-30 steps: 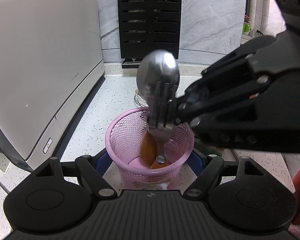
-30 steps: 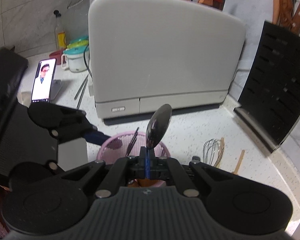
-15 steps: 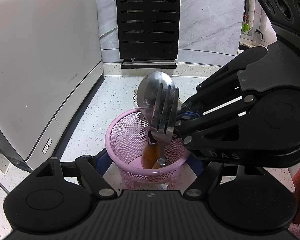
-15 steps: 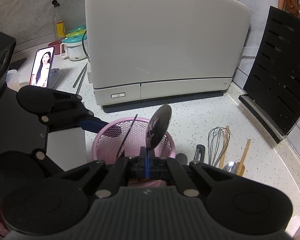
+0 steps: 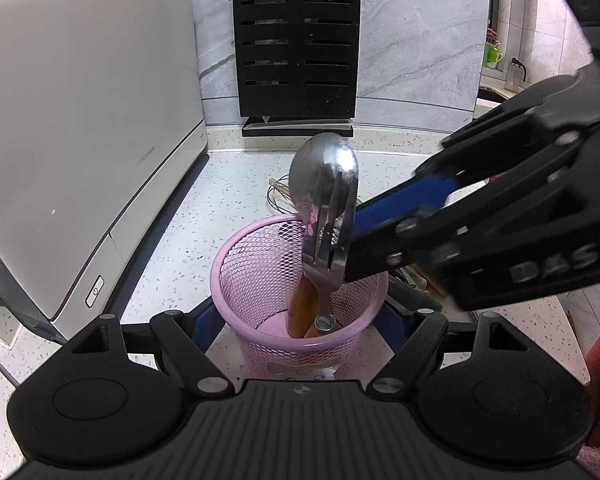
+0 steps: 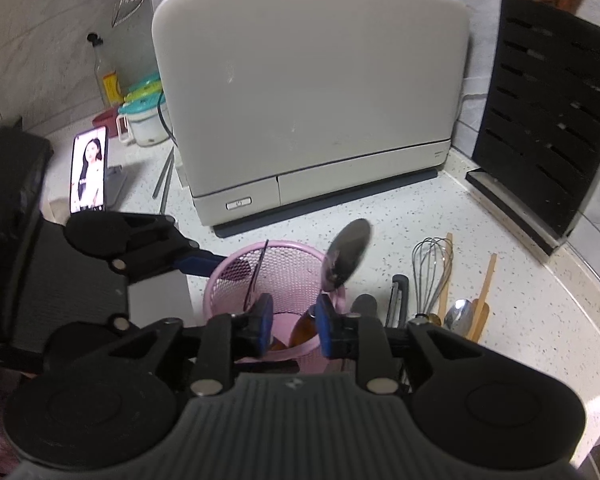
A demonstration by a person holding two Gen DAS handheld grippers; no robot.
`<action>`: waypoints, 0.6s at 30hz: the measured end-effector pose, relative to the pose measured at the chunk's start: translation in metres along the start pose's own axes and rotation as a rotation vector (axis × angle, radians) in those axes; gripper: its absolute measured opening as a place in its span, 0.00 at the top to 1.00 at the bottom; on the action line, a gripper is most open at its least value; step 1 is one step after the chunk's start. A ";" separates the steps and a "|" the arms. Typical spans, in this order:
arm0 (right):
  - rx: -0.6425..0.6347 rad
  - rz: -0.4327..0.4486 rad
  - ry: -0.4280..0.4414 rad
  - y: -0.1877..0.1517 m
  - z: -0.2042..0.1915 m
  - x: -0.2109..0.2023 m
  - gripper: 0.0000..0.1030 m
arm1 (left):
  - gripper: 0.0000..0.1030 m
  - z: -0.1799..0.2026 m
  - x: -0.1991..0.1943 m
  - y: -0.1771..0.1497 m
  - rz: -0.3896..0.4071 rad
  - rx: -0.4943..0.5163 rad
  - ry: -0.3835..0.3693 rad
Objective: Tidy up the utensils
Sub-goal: 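Open the right gripper and withdraw it from the cup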
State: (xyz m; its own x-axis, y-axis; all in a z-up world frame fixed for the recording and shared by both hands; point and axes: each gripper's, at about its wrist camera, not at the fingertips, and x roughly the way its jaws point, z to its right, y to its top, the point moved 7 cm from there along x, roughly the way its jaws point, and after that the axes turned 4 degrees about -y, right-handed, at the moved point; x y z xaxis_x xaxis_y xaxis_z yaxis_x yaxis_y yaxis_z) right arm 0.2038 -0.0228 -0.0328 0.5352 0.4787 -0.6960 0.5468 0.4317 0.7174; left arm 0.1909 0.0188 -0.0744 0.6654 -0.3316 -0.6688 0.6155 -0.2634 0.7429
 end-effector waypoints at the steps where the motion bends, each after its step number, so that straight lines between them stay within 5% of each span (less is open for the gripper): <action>1: 0.009 0.002 -0.005 0.000 0.001 -0.003 0.73 | 0.11 0.000 0.000 0.000 0.000 0.000 0.000; 12: 0.198 0.052 -0.043 -0.017 0.029 -0.052 0.66 | 0.11 0.000 0.000 0.000 0.000 0.001 0.000; 18: 0.288 -0.005 -0.127 -0.045 0.048 -0.056 0.66 | 0.11 0.000 0.000 -0.001 -0.001 0.001 0.000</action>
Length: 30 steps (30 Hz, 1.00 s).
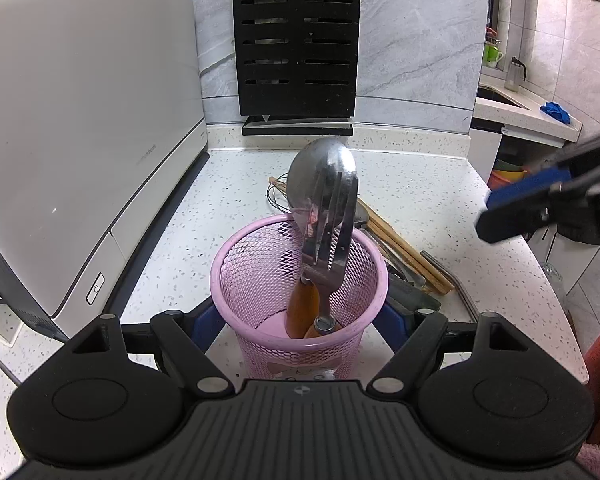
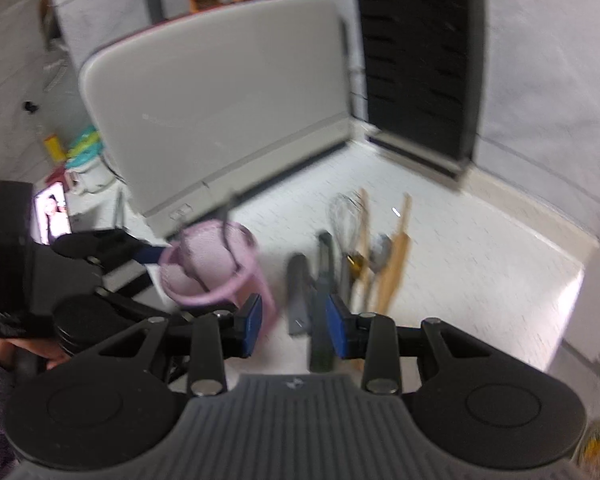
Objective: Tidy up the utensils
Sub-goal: 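Open the right gripper and withdraw it from the cup, then move the right gripper down to the bent metal straw and grasp it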
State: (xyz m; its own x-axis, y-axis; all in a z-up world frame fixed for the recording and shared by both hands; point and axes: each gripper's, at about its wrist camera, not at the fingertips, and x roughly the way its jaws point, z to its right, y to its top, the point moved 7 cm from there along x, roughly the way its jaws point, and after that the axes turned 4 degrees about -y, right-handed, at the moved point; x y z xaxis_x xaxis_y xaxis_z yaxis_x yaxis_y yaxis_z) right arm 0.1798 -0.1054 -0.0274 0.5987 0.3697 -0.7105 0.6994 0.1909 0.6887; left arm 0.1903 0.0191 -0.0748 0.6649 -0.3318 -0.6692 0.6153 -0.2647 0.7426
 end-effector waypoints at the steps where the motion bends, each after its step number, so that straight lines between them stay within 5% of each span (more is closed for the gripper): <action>1: 0.024 -0.018 -0.010 -0.003 0.005 0.002 0.66 | 0.11 0.000 0.000 0.000 0.000 0.000 0.000; 10: 0.135 -0.177 -0.091 -0.038 0.033 0.021 0.66 | 0.11 0.002 -0.001 -0.003 -0.003 0.003 -0.002; 30: 0.109 -0.373 -0.161 -0.072 0.033 0.048 0.66 | 0.11 0.005 -0.002 -0.004 -0.011 0.010 -0.010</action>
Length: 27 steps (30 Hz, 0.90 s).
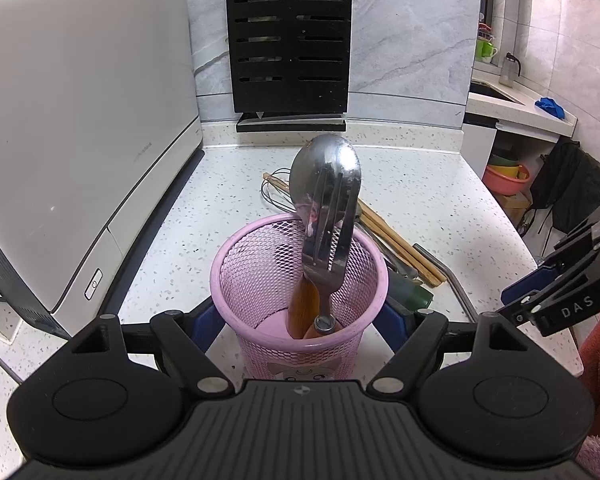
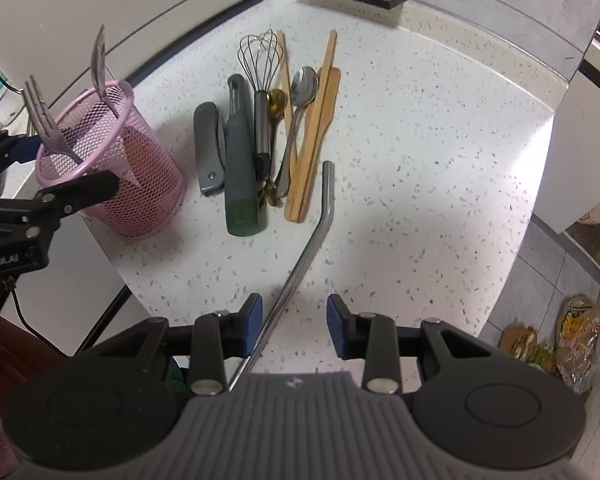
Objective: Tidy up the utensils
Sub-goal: 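Move the right gripper down to the bent metal straw and grasp it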
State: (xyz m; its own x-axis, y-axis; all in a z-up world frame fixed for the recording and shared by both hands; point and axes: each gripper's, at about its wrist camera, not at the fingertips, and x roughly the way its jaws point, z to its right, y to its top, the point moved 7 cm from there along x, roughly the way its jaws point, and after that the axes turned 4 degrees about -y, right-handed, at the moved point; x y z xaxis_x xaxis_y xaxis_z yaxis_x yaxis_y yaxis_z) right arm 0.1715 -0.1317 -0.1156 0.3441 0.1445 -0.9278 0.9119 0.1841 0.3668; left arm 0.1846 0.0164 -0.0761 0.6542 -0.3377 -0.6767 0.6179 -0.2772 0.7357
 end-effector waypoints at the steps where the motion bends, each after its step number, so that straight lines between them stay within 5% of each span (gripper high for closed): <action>1: 0.002 -0.007 0.001 0.001 0.000 0.001 0.66 | 0.11 0.000 0.000 0.000 0.000 0.000 0.000; 17: 0.094 -0.194 -0.008 0.045 0.010 0.019 0.67 | 0.12 0.001 -0.001 0.000 -0.002 0.003 -0.002; 27: 0.093 -0.275 -0.059 0.061 0.010 0.041 0.76 | 0.12 0.001 -0.001 0.000 -0.003 0.002 -0.001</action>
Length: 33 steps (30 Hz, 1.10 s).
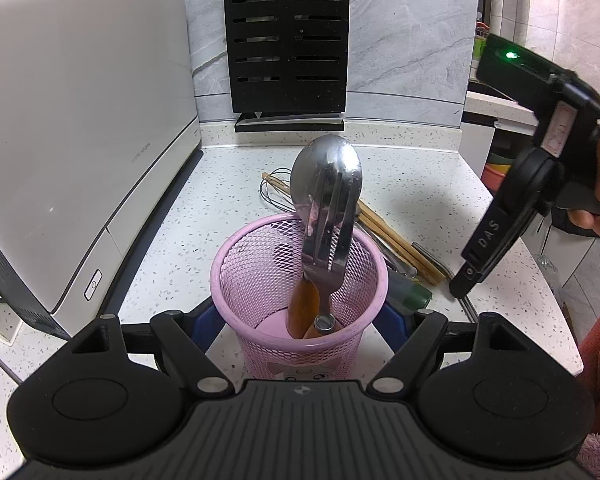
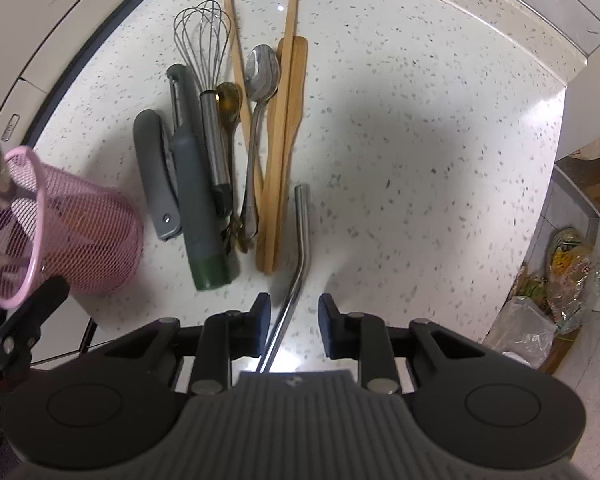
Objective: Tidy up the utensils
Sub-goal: 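Move the right gripper down to the bent metal straw and grasp it, then lift the straw with the right gripper and carry it over the pink cup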
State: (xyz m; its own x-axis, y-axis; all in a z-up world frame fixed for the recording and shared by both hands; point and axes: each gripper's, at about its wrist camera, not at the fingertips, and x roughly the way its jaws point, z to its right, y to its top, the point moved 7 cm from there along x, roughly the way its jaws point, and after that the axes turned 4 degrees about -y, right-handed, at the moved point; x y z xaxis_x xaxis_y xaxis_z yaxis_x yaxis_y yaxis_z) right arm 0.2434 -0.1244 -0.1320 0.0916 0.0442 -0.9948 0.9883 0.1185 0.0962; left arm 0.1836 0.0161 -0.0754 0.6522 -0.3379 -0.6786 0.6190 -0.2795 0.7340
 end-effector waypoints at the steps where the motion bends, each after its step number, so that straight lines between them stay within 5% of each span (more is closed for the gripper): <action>1: -0.003 -0.005 -0.005 0.002 -0.001 0.002 0.77 | 0.12 0.000 0.000 0.000 0.000 0.000 0.000; 16: -0.091 0.009 -0.110 0.009 -0.019 0.013 0.91 | 0.12 0.000 0.000 0.000 -0.001 -0.001 0.001; 33: -0.106 0.105 -0.073 0.001 -0.001 -0.006 0.97 | 0.12 0.002 0.000 -0.001 -0.010 -0.006 0.001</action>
State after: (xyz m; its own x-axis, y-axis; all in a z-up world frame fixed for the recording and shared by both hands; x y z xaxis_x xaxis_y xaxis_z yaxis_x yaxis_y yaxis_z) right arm 0.2437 -0.1239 -0.1256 0.2062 -0.0096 -0.9785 0.9547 0.2214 0.1990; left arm 0.1823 0.0140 -0.0758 0.6462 -0.3340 -0.6862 0.6284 -0.2774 0.7268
